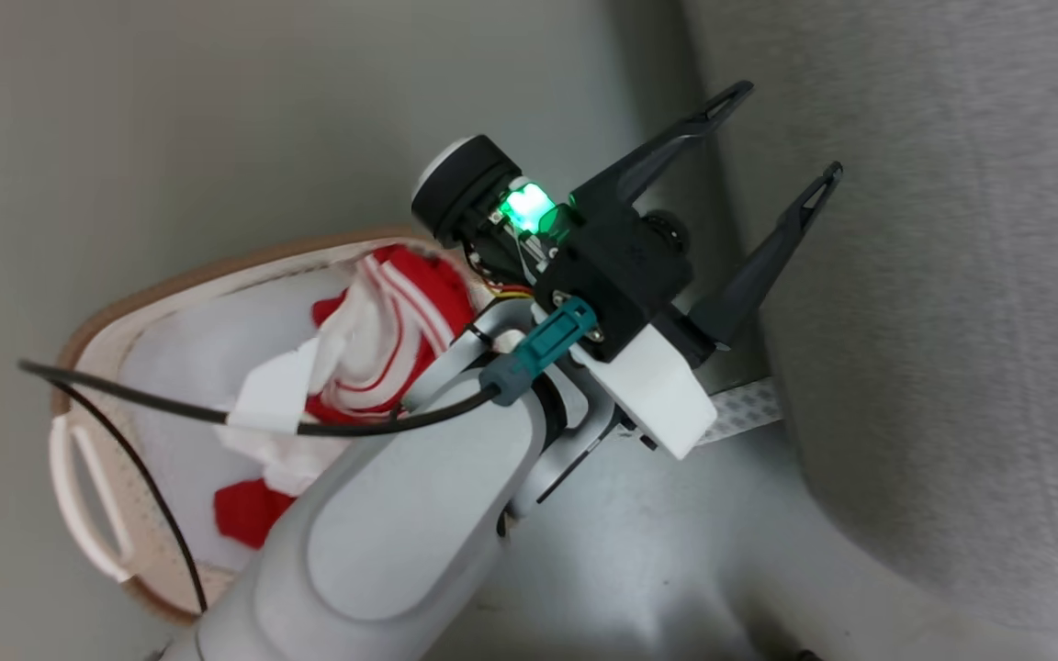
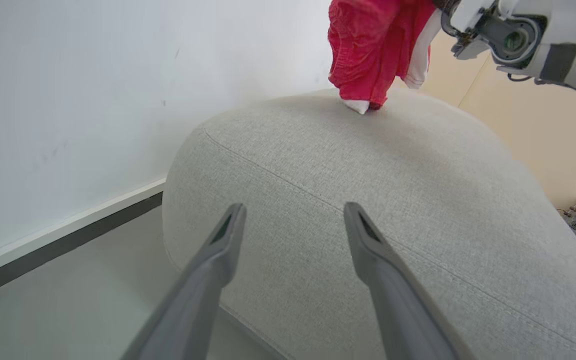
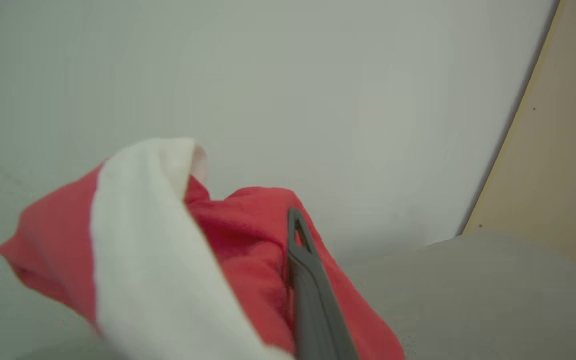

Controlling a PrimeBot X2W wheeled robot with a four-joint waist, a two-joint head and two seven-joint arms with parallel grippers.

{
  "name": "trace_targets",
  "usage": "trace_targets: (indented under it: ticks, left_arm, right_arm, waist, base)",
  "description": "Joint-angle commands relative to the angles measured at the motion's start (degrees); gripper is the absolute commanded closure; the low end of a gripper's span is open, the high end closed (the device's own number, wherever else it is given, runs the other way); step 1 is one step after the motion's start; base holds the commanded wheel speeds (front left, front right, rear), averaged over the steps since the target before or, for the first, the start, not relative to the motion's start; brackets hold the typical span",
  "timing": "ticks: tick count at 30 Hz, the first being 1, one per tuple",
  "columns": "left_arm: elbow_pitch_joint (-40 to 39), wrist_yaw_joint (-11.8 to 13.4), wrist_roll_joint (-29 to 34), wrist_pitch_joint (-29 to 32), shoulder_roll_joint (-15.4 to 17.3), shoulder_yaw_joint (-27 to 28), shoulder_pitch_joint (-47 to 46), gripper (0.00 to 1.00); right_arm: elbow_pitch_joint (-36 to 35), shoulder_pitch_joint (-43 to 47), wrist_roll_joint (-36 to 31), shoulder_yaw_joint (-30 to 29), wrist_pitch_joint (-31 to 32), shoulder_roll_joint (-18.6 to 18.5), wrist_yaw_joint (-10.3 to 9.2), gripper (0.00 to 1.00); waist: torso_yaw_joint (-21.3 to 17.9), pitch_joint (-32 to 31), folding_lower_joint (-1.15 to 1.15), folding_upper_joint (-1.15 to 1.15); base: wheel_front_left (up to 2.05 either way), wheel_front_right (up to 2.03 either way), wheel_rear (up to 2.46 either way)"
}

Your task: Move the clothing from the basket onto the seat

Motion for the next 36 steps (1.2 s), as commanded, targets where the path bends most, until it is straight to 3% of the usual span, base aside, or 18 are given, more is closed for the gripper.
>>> trace_targets:
  ticks: [1,4,5,6,7,11,17,26,36]
  left_arm:
    - [0.6,0.6,-1.1,-1.3,-0.2,-0.2,0.4,0.00]
    - [1.8,1.6,-1.8,-3.0,-0.4,-0.5,2.0,0.00]
    - [2.2,2.0,-2.3,-3.6,-0.4,-0.5,2.4,0.00]
    - [2.4,2.3,-2.6,-4.1,-0.5,-0.5,2.8,0.00]
    - [2.7,2.5,-2.8,-4.5,-0.5,-0.3,3.1,0.00]
    - [3.7,3.5,-3.6,-5.3,0.4,0.7,4.3,0.00]
    - [5.0,4.5,-5.1,-6.3,2.1,2.2,7.0,0.00]
    - [5.7,6.3,-8.4,-8.7,3.6,4.4,13.0,0.00]
    - [8.3,8.7,-11.2,-13.2,5.1,6.7,21.4,0.00]
  right_arm:
    - [4.6,-1.4,-2.7,-1.5,0.0,-0.1,-0.13,1.00]
    - [12.0,-1.7,-7.5,-4.6,0.0,1.0,-0.14,0.97]
    - [14.2,-1.1,-9.1,-5.1,0.0,1.9,-0.14,0.67]
    - [15.7,-0.6,-10.3,-5.6,0.0,2.7,-0.13,0.24]
    - [16.8,-0.2,-11.4,-6.0,0.0,3.4,-0.14,0.00]
    - [18.7,1.9,-13.1,-6.4,0.1,6.7,-0.13,0.00]
    - [17.0,7.7,-12.6,-2.3,0.0,9.9,-0.13,0.00]
    - [5.0,22.5,-11.5,0.2,0.1,13.5,-0.14,0.00]
    - [-8.7,39.0,-15.7,-2.2,0.0,17.4,-0.13,0.00]
  waist:
    - [3.5,2.2,-0.02,0.00]
    - [4.7,1.0,-0.02,0.00]
    - [4.9,0.4,-0.02,0.00]
    - [5.1,-0.2,-0.02,0.00]
    - [5.2,-0.7,-0.02,0.00]
    - [4.8,-2.9,-0.02,0.00]
    - [3.2,-8.6,-0.02,0.00]
    - [3.2,-18.8,-0.02,0.00]
    - [7.5,-30.2,-0.02,0.00]
  base:
    - [0.00,0.00,0.00]
    - [0.00,0.00,0.00]
    - [0.00,0.00,0.00]
    - [0.00,0.00,0.00]
    - [0.00,0.00,0.00]
    - [0.00,0.00,0.00]
    - [0.00,0.00,0.00]
    - [0.00,0.00,0.00]
    - [0.00,0.00,0.00]
